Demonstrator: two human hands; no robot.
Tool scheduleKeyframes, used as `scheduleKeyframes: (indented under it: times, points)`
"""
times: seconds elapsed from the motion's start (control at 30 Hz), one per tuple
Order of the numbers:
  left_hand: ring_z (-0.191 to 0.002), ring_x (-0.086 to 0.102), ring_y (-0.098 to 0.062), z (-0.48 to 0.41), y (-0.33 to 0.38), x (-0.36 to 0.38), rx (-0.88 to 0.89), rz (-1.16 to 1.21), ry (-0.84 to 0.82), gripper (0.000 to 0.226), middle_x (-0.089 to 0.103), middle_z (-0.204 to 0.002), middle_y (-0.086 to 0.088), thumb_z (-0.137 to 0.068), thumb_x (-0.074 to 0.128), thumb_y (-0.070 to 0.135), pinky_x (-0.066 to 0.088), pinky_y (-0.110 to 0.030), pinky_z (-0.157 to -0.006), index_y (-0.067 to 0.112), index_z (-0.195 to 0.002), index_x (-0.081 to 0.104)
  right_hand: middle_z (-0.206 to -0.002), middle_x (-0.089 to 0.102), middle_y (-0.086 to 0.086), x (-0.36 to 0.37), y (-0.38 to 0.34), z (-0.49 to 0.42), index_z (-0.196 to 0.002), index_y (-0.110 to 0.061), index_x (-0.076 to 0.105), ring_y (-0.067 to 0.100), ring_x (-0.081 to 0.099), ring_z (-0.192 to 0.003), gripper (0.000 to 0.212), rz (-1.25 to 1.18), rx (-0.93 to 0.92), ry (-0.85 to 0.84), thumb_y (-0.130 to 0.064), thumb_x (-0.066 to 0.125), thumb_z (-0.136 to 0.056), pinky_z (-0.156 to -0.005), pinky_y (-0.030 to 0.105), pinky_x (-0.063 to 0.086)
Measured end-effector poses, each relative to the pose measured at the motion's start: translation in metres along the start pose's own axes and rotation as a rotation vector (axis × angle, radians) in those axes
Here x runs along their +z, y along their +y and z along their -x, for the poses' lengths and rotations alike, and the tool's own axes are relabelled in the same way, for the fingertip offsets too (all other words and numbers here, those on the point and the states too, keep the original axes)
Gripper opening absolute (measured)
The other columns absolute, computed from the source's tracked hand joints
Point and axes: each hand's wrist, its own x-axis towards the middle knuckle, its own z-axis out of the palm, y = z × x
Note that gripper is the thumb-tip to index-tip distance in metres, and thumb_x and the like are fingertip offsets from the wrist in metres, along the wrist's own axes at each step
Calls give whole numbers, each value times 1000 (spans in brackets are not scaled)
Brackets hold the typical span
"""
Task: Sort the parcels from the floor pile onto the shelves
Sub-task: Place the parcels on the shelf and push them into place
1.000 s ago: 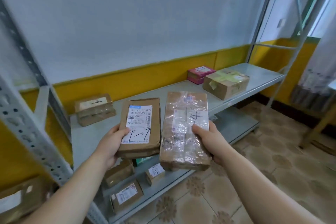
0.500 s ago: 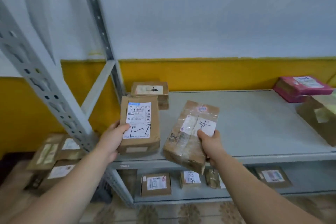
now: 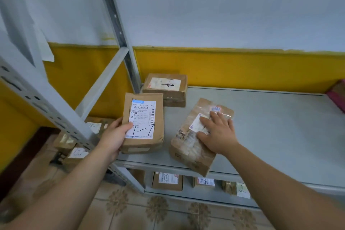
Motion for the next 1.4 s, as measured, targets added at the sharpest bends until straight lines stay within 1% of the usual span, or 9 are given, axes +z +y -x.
scheduleKeyframes:
  times: [0.2, 0.33, 0.4, 0.63, 0.83, 1.1, 1.2, 1.3, 1.4]
  points:
    - [-95, 71, -23, 10, 8, -5, 40, 22, -26, 38, 74, -101, 2, -95, 58, 21, 56, -43, -81, 28, -132, 55, -167, -3, 5, 17, -39, 16, -158, -33, 11, 27, -7, -153, 63, -48, 258, 20, -57, 23, -100, -121, 52, -2]
    - [-93, 69, -20, 20, 18, -10, 87, 13, -8, 37, 72, -99, 2, -94, 58, 19, 53, -36, -74, 24, -131, 54, -163, 16, 7, -2, -34, 27, -152, -35, 27, 31, 12, -148, 64, 75, 141, 10, -61, 31, -94, -116, 52, 14]
    - [-90, 68, -18, 26, 22, -14, 99, 40, 5, 36, 71, -97, 4, -95, 58, 18, 51, -33, -69, 24, -131, 54, -165, 8, 4, -7, -20, 32, -153, -40, 23, 29, 6, -151, 68, 83, 84, -60, -63, 38, -90, -118, 50, 10]
    - [-94, 69, -20, 39, 32, -14, 122, 46, -70, 37, 73, -104, 0, -96, 56, 20, 53, -35, -73, 25, -132, 53, -166, 3, 8, 10, -49, 46, -157, -36, 11, 34, 6, -150, 74, 93, 187, -57, -68, 29, -94, -117, 50, 14]
    - [-93, 69, -22, 44, 31, -13, 88, 42, -76, 41, 73, -102, -1, -96, 56, 21, 52, -35, -71, 25, -136, 51, -160, 22, 5, 0, -48, 49, -152, -31, 30, 30, 19, -145, 65, -21, 198, -22, -63, 33, -95, -114, 48, 22]
    - [-92, 69, -21, 58, 36, 41, 33, 6, -173, 40, 71, -102, -1, -97, 55, 24, 53, -34, -69, 23, -136, 45, -148, 48, 2, -34, -58, 55, -146, -27, 43, 23, 45, -133, 59, -763, 170, 65, -58, 44, -96, -108, 36, 35]
    - [-97, 67, -19, 65, 34, 73, 38, -102, -269, 40, 70, -107, 1, -99, 50, 27, 53, -36, -78, 25, -138, 43, -124, 65, -5, -44, -52, 53, -134, -27, 47, 13, 64, -101, 45, -989, 197, 1, -54, 47, -98, -91, 20, 51]
    - [-103, 63, -17, 70, 33, 91, 20, -238, -378, 30, 69, -112, 3, -103, 37, 36, 49, -35, -92, 28, -123, 58, -112, 71, -4, -46, -35, 46, -136, -34, 43, 19, 70, -93, 43, -1086, 250, -20, -37, 58, -96, -82, 40, 58]
    - [-107, 58, -19, 65, 35, 94, 59, -399, -335, 35, 66, -114, 1, -104, 30, 38, 42, -34, -97, 26, -109, 63, -121, 68, -1, -52, -21, 45, -147, -32, 36, 16, 70, -90, 54, -1169, 269, -68, -26, 56, -97, -63, 28, 52]
